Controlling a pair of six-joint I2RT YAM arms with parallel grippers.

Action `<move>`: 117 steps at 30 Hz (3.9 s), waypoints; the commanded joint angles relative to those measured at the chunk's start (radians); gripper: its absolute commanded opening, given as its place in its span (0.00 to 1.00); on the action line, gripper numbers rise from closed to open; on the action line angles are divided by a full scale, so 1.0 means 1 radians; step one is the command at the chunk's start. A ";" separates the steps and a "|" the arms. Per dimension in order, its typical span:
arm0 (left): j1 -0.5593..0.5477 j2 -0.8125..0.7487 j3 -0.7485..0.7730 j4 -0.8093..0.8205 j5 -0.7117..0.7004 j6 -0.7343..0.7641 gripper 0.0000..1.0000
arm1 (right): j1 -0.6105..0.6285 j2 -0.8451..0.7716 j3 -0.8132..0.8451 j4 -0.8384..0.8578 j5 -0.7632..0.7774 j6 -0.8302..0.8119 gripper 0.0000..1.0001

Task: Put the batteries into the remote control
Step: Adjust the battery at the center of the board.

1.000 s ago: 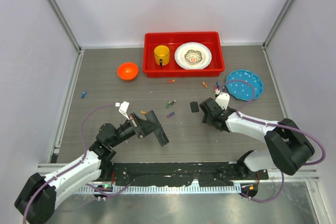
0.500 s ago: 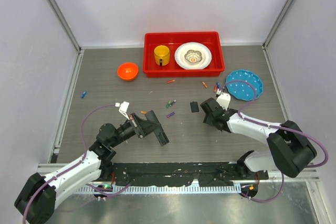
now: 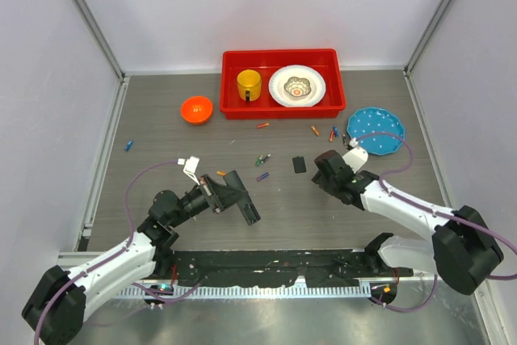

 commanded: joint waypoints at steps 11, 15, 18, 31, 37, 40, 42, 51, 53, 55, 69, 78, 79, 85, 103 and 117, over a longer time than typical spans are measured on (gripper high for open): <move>-0.026 0.016 0.015 0.044 -0.026 0.001 0.00 | 0.010 0.013 0.101 -0.226 0.193 0.651 0.01; -0.029 0.006 0.015 0.035 -0.032 0.001 0.00 | 0.010 0.036 0.074 -0.229 0.211 0.666 0.01; -0.030 0.007 0.012 0.028 -0.035 0.001 0.00 | 0.010 0.039 0.059 -0.227 0.208 0.675 0.01; -0.034 0.013 0.011 0.033 -0.034 0.005 0.00 | 0.010 0.065 0.132 0.058 -0.011 -0.159 0.01; -0.034 -0.022 -0.003 0.018 -0.035 0.007 0.00 | 0.012 0.198 0.316 -0.070 -0.252 -0.708 0.01; -0.035 -0.046 -0.004 -0.005 -0.043 0.014 0.00 | 0.066 0.245 0.368 -0.158 -0.260 -0.897 0.01; -0.035 -0.059 -0.004 -0.024 -0.048 0.022 0.00 | 0.122 0.251 0.356 -0.112 -0.284 -0.975 0.01; -0.035 -0.062 0.008 -0.047 -0.035 0.033 0.00 | 0.234 0.265 0.267 -0.017 -0.155 -1.266 0.01; -0.035 -0.056 0.003 -0.030 -0.043 0.030 0.00 | 0.232 0.234 0.241 0.004 -0.172 -1.316 0.01; -0.035 -0.051 0.000 -0.018 -0.040 0.025 0.00 | 0.216 0.234 0.241 0.003 -0.174 -1.348 0.01; -0.035 -0.085 -0.020 -0.033 -0.048 0.008 0.00 | 0.151 0.337 0.288 -0.040 -0.309 -1.198 0.10; -0.035 -0.074 -0.017 -0.024 -0.039 0.010 0.00 | 0.139 0.464 0.378 -0.141 -0.346 -1.100 0.16; -0.035 -0.079 -0.018 -0.027 -0.039 0.010 0.00 | 0.139 0.467 0.376 -0.138 -0.350 -1.098 0.17; -0.035 -0.100 -0.024 -0.056 -0.049 0.013 0.00 | 0.117 0.458 0.367 -0.132 -0.376 -1.087 0.70; -0.035 -0.086 -0.023 -0.073 -0.069 0.017 0.00 | -0.077 -0.036 0.175 0.187 -0.328 -0.425 0.93; -0.037 -0.039 -0.020 -0.045 -0.069 0.016 0.00 | -0.027 -0.029 0.064 0.141 -0.186 -0.207 0.82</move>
